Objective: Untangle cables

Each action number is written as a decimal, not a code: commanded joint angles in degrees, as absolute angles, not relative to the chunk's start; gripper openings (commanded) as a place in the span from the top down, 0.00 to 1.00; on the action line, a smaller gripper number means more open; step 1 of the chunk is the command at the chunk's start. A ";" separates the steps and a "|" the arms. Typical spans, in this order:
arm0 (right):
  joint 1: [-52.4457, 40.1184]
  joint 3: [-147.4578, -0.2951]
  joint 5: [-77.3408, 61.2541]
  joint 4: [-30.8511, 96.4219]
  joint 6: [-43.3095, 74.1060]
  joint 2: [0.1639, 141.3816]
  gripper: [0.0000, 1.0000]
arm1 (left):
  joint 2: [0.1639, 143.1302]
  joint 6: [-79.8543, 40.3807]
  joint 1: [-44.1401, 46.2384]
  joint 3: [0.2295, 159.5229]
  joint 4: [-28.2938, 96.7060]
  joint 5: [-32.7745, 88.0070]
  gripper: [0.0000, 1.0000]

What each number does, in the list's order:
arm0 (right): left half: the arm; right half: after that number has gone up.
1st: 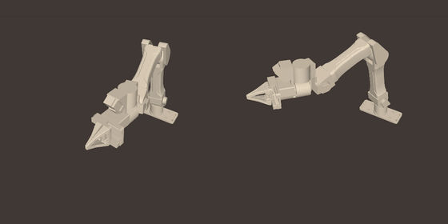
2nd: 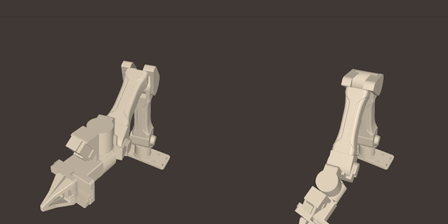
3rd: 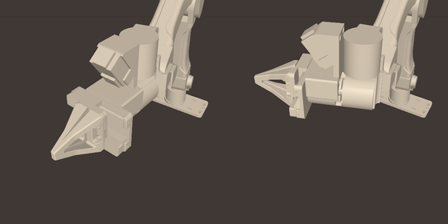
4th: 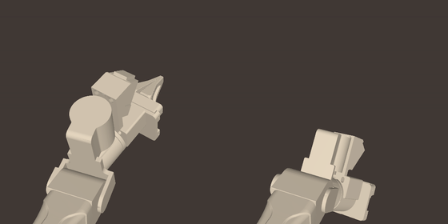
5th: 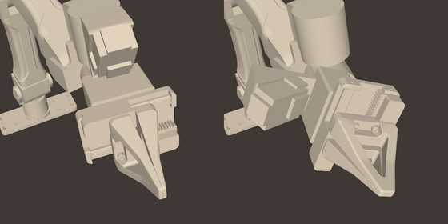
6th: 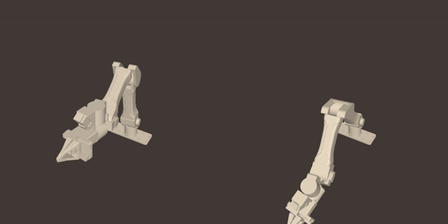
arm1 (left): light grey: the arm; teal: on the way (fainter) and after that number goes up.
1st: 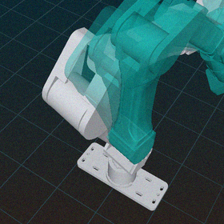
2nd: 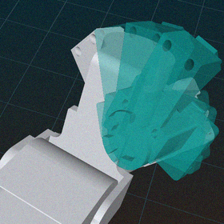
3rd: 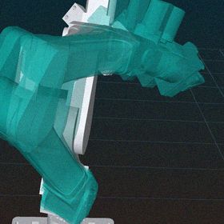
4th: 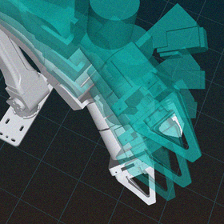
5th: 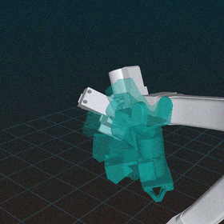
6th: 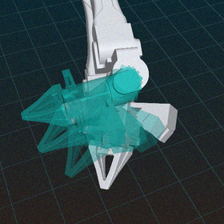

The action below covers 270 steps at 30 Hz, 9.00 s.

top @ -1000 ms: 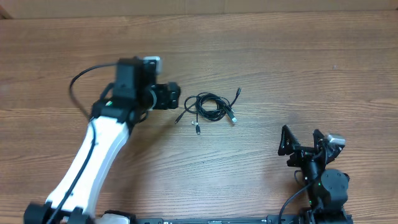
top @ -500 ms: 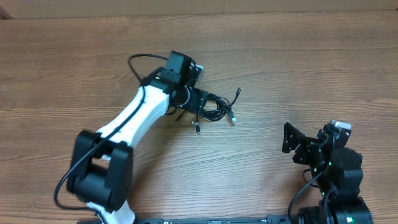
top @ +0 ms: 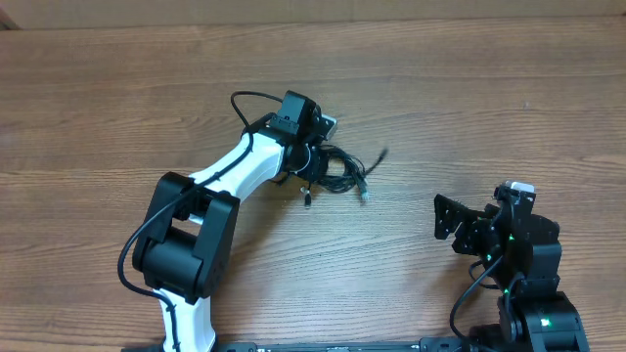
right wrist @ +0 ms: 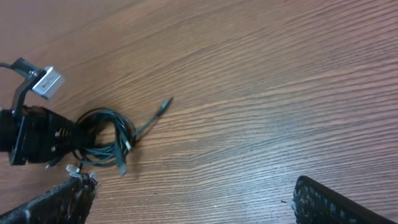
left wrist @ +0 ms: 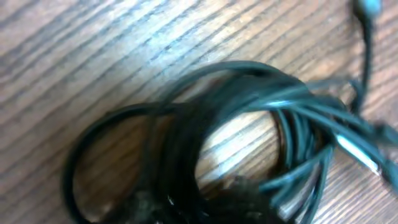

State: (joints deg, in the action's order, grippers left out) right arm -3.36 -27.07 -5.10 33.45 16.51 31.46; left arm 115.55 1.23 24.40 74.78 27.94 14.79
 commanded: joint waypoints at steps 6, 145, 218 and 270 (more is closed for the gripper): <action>-2.92 -28.69 -9.26 32.67 17.72 31.24 0.00 | 116.38 0.21 24.73 78.39 28.97 21.56 0.96; -2.94 -43.48 -16.45 35.92 11.77 55.42 0.00 | 102.69 3.29 37.19 94.32 48.84 5.54 0.96; 14.31 -43.38 -31.22 43.46 24.67 63.40 0.82 | 99.79 -1.93 24.08 94.37 48.18 15.25 0.96; -5.13 -44.40 -47.68 28.77 12.14 63.35 0.69 | 98.72 -0.89 39.48 94.35 44.71 11.00 0.96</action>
State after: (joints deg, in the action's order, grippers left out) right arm -3.49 -42.76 -47.33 29.17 12.40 63.92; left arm 100.71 -0.03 38.89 93.47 45.47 10.44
